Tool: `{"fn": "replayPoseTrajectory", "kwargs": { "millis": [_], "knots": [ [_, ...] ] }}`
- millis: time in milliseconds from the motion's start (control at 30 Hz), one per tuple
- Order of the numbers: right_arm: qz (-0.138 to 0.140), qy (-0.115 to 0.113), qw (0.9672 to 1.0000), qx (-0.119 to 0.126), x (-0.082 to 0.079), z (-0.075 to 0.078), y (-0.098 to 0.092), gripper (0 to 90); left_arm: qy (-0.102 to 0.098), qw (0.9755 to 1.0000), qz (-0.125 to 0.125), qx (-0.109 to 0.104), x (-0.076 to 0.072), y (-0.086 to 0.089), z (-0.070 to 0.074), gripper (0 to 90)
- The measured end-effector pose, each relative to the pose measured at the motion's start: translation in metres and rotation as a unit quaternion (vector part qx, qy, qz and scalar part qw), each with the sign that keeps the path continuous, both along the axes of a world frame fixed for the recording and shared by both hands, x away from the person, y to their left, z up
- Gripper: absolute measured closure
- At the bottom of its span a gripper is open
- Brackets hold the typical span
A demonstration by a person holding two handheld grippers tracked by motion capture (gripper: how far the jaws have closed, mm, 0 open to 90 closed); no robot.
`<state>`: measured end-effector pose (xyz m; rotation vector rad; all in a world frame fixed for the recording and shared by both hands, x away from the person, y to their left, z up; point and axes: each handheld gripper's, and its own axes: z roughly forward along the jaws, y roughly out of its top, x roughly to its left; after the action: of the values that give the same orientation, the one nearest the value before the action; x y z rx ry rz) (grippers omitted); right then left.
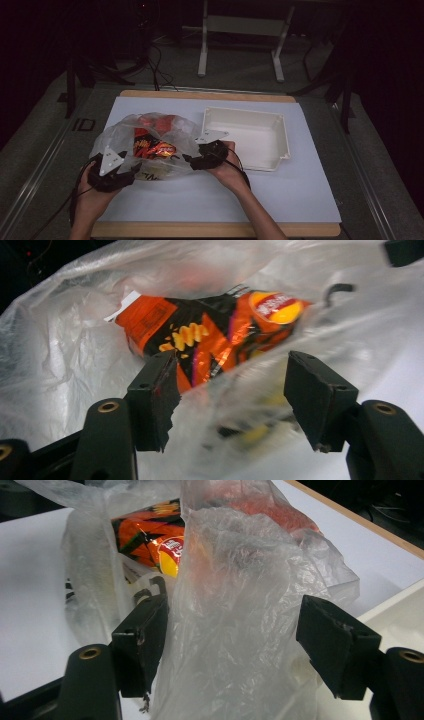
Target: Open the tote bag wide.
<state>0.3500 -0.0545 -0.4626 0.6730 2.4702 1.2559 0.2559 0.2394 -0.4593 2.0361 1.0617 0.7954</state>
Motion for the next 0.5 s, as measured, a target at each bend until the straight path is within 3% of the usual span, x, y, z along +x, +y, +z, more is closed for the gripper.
{"fn": "replayPoseTrajectory", "kwargs": {
  "millis": [133,233,333,500],
  "knots": [
    [-0.006,-0.002,0.9999,-0.012,0.004,-0.001,0.002,45.5,0.035,0.9992,0.007,0.018,0.014,0.000,-0.012,37.2],
    [-0.014,-0.001,0.9998,-0.015,0.007,-0.002,0.001,56.9,0.051,0.9983,0.011,0.025,0.014,0.001,-0.020,40.8],
    [-0.018,-0.004,0.9997,-0.014,0.008,-0.002,0.001,65.7,0.066,0.9974,0.011,0.025,0.011,0.003,-0.027,51.8],
    [-0.030,-0.006,0.9995,-0.010,0.010,0.001,-0.002,72.6,0.096,0.9943,0.005,0.047,0.007,0.004,-0.037,69.4]
  ]
}}
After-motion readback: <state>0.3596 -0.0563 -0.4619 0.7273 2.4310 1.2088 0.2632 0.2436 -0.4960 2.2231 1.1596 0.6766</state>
